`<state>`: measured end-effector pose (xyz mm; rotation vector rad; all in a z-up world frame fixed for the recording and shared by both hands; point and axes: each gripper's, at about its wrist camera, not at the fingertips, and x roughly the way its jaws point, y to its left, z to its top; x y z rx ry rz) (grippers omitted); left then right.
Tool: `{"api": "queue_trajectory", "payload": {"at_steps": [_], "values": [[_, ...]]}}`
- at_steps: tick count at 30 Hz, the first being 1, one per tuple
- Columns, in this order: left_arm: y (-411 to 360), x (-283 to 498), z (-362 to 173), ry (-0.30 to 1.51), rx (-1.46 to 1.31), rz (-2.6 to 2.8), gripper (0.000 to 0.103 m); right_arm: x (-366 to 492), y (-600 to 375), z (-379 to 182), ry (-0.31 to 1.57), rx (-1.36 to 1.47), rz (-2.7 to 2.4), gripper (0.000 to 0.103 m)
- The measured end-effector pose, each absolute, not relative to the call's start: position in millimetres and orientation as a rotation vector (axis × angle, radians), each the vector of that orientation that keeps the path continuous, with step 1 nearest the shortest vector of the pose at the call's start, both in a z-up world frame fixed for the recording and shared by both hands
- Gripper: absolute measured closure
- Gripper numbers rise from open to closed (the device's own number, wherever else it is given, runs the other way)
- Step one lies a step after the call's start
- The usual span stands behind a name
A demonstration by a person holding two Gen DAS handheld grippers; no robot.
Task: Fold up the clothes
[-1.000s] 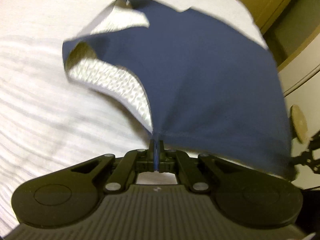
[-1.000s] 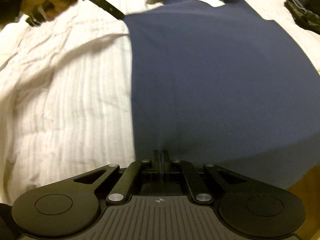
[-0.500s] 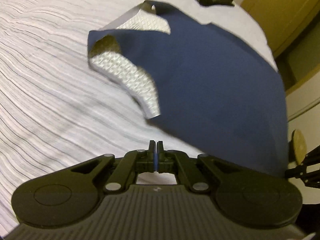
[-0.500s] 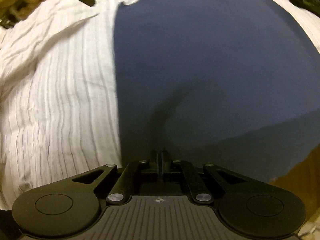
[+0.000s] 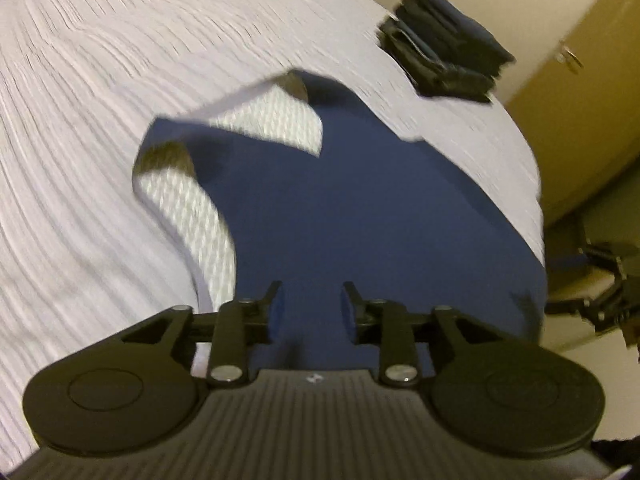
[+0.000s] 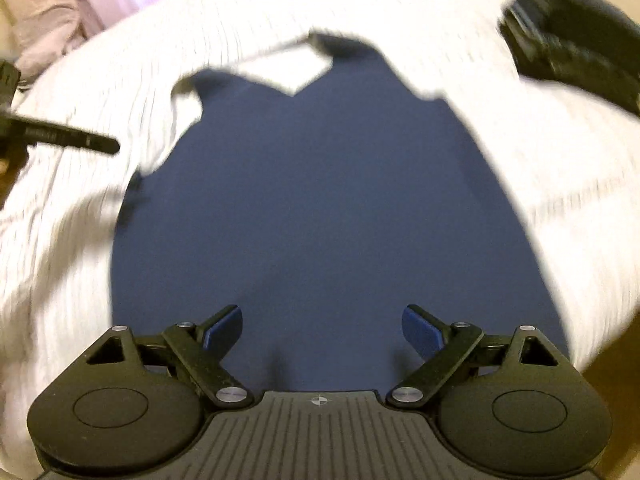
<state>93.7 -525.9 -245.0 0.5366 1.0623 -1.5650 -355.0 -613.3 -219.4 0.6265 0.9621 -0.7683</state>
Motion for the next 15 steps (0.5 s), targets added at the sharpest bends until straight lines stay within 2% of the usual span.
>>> {"api": "queue_trajectory", "payload": {"at_steps": [5,7,15], "values": [[-571.9,98.9,-253.5,1.062,0.447,-1.373,0.062,-323.0,-751.0,-242.0,0.931,0.552,-0.612,0.013],[-590.0,104.3,-264.4,1.072,0.404,-1.284,0.052,-315.1,-803.6,-248.2,0.925,0.532,-0.546,0.013],[-645.3,137.5,-329.1,1.116,0.272,-1.048,0.05,-271.1,-943.3,-277.2,0.893,0.478,-0.407,0.013]]}}
